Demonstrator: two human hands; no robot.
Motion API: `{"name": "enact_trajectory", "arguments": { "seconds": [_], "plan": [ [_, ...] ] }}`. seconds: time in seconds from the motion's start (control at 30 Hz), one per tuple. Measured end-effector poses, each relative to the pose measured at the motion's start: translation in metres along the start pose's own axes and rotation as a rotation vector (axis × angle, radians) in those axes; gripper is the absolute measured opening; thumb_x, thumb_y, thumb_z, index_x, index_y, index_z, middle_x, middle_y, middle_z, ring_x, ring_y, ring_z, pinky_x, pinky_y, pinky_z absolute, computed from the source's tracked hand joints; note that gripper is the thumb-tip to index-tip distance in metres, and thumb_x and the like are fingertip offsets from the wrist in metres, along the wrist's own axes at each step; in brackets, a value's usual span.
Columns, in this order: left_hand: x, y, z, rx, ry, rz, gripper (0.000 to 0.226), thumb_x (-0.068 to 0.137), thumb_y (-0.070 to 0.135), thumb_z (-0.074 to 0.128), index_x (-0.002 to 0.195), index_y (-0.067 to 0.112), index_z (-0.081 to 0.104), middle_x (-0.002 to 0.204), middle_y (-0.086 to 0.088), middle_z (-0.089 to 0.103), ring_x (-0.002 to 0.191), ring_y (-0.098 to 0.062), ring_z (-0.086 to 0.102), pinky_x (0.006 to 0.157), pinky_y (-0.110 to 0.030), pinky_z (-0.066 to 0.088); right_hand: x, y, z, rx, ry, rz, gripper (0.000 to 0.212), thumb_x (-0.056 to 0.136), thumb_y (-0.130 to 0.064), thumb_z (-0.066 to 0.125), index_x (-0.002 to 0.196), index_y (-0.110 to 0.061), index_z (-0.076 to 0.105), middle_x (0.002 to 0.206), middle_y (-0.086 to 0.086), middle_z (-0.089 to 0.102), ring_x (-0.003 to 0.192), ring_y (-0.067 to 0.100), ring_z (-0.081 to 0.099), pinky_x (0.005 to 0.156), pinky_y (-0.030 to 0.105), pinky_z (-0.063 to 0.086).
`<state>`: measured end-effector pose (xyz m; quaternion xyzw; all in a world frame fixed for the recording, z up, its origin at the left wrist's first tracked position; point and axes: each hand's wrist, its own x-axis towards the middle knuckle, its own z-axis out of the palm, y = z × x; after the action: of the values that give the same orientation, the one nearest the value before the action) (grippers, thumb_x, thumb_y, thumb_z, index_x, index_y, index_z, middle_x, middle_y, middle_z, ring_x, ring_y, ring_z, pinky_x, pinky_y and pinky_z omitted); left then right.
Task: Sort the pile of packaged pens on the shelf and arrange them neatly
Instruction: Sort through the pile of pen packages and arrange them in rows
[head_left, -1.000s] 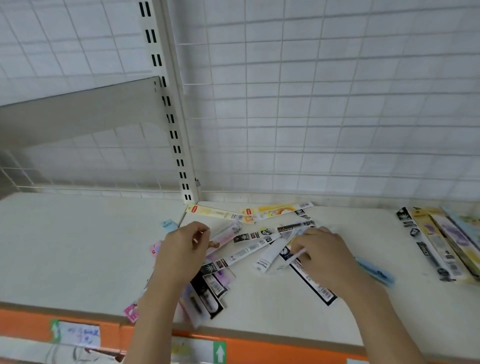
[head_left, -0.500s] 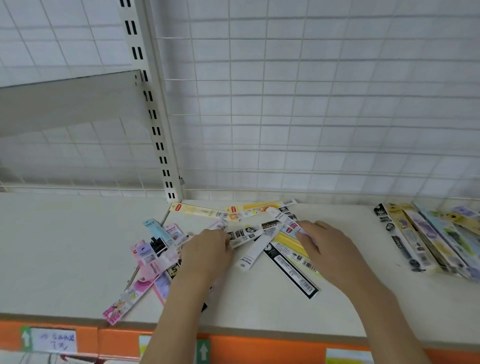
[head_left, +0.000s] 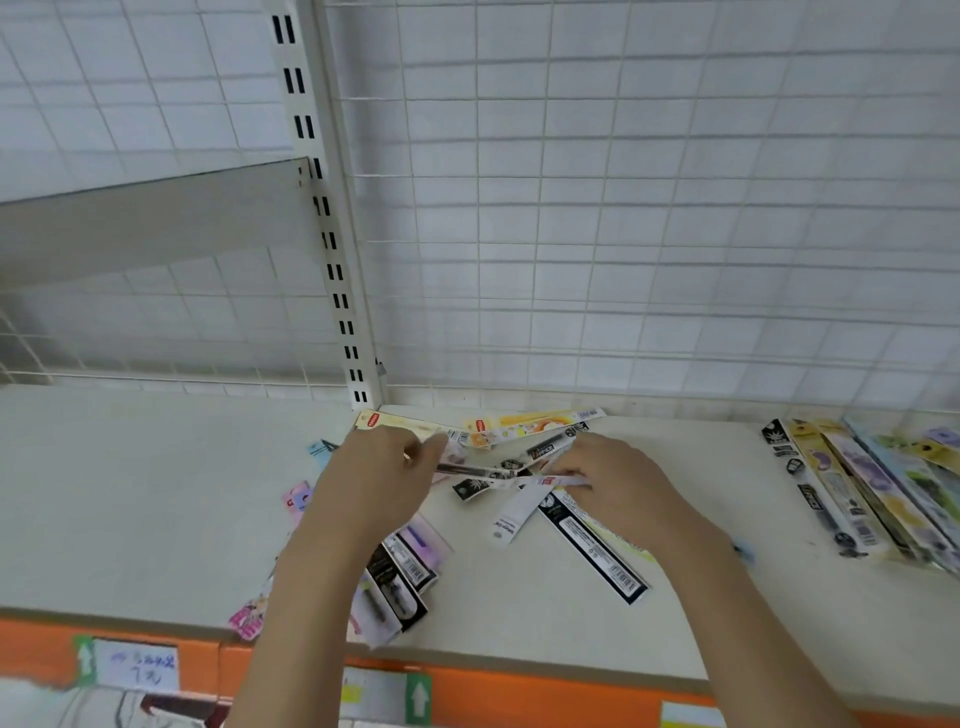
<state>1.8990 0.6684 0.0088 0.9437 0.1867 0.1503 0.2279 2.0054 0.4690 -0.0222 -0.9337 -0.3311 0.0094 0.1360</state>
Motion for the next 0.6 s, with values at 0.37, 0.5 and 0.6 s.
{"name": "enact_trajectory", "arguments": {
  "seconds": [0.37,0.5,0.6],
  "plan": [
    [-0.007,-0.03,0.0,-0.17,0.127,-0.09,0.011,0.088,0.012,0.06,0.079,0.014,0.053,0.056,0.006,0.046,0.05,-0.006,0.044,0.044,-0.009,0.031,0.015,-0.008,0.013,-0.109,-0.095,-0.039,0.027,0.092,-0.04,0.051,0.105,-0.018,0.061,0.105,-0.002,0.057,0.098,0.02,0.057,0.079,0.033,0.049],
    [-0.004,-0.033,0.008,-0.235,0.09,-0.096,0.011,0.09,0.006,0.052,0.086,0.014,0.045,0.069,-0.009,0.061,0.067,-0.028,0.061,0.063,-0.032,0.049,0.012,-0.01,0.011,-0.11,-0.027,-0.091,0.028,0.096,-0.038,0.043,0.106,-0.02,0.063,0.102,-0.003,0.06,0.095,0.018,0.057,0.075,0.032,0.048],
    [0.0,-0.036,0.01,-0.254,0.128,-0.108,0.013,0.092,0.007,0.048,0.093,0.013,0.036,0.066,-0.005,0.05,0.062,-0.025,0.052,0.058,-0.035,0.04,0.004,-0.007,0.003,-0.062,0.122,-0.079,0.022,0.096,-0.032,0.043,0.107,-0.027,0.062,0.081,-0.013,0.053,0.092,0.014,0.052,0.067,0.029,0.04]
  ]
}}
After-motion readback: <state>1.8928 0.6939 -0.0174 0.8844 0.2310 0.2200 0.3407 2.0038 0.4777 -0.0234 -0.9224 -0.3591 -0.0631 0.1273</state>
